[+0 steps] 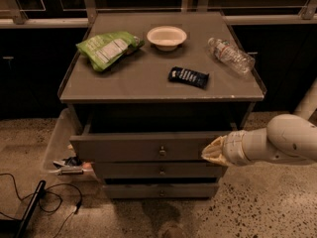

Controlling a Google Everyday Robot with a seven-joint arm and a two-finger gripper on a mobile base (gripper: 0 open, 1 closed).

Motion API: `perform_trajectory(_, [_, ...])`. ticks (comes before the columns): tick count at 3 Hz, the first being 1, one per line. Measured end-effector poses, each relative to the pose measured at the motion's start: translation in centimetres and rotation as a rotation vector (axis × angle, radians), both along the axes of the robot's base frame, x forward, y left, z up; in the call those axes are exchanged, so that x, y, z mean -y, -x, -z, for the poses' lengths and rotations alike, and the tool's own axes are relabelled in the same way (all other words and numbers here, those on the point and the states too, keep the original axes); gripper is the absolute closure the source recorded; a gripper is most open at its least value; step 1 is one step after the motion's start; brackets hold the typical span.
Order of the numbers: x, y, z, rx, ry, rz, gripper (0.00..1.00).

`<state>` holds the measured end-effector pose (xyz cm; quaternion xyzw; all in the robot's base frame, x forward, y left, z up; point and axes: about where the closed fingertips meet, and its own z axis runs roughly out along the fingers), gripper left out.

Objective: Close top drawer

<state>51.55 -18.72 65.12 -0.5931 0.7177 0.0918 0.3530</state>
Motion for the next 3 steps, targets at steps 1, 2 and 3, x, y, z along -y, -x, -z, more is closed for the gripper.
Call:
perform_trajectory(1, [-0.6,0.8,0.4,-0.016,-0.002,-0.032,0.12])
perform_trajectory(2, [-1.8,-0.9,-0.2,0.039,-0.002,-0.057,0.00])
perform_trajectory(3, [-1.8,-0.9,-0.2,0.039,-0.002,-0.057,0.00])
